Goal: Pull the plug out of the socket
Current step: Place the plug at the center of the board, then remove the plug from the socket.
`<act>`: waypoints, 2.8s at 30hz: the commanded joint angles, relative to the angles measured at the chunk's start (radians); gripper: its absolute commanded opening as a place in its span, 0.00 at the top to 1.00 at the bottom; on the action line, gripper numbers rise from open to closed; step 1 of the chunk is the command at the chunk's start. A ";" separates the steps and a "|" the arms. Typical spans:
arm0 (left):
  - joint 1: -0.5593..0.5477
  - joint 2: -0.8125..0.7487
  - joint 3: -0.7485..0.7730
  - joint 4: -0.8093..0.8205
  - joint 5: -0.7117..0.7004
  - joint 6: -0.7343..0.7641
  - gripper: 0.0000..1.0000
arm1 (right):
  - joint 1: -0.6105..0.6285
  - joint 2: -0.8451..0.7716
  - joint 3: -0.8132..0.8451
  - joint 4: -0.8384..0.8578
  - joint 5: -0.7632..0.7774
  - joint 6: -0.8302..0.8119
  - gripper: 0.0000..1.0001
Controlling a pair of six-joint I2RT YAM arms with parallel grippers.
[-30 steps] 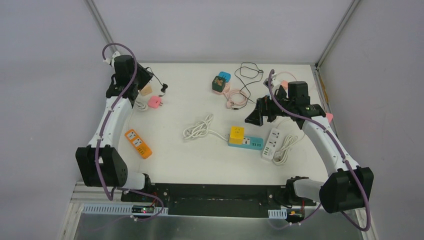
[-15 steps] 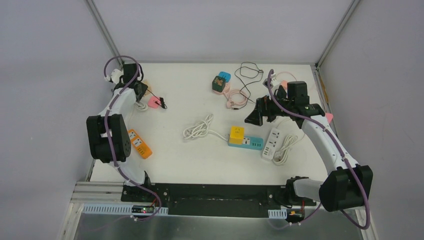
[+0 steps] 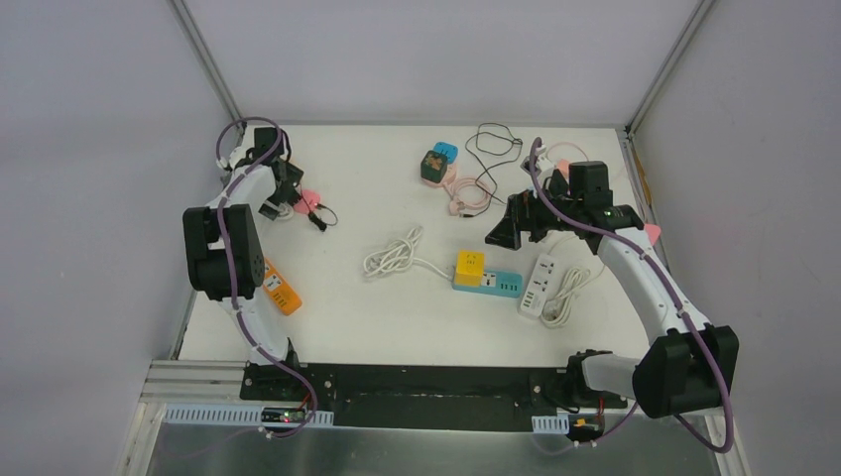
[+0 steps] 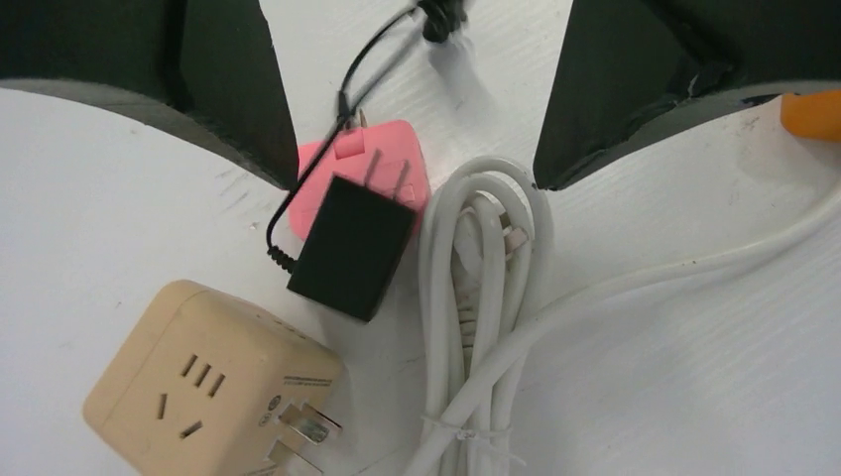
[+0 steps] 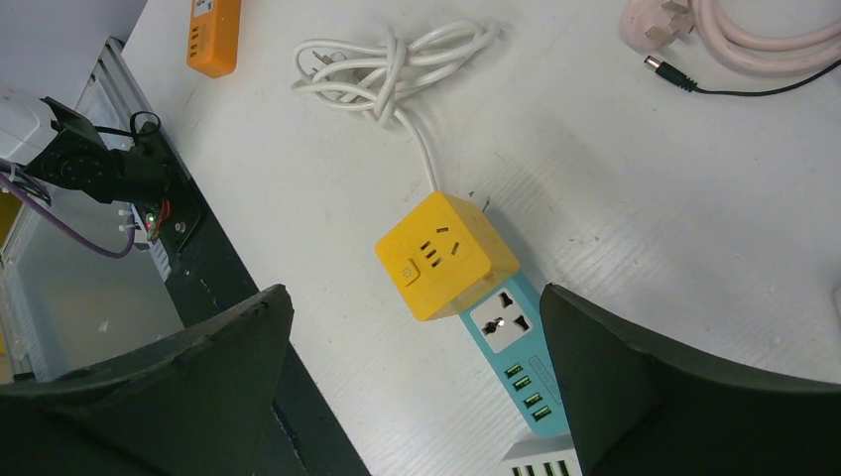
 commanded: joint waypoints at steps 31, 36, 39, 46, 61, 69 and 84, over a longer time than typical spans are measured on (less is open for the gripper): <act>-0.148 -0.914 -0.562 0.203 0.212 -0.009 0.01 | -0.042 -0.113 0.030 -0.173 -0.009 -0.317 0.00; -0.147 -1.042 -0.716 0.445 0.410 0.057 0.01 | -0.065 -0.117 0.018 -0.196 -0.097 -0.365 0.00; -0.147 -1.099 -0.784 0.562 0.530 0.068 0.01 | -0.066 -0.109 0.015 -0.231 -0.144 -0.421 0.00; -0.306 -1.056 -0.890 0.913 0.814 0.110 0.01 | -0.066 -0.086 0.018 -0.330 -0.183 -0.562 0.00; -0.868 -0.531 -0.905 1.460 0.783 0.993 0.01 | -0.066 -0.087 -0.119 -0.526 -0.189 -1.244 0.00; -0.716 -0.267 -0.697 1.485 1.376 1.042 0.01 | -0.062 -0.040 -0.142 -0.514 -0.159 -1.401 0.00; -0.710 0.095 -0.588 1.896 1.470 0.801 0.07 | -0.061 0.039 -0.119 -0.388 -0.070 -1.201 0.00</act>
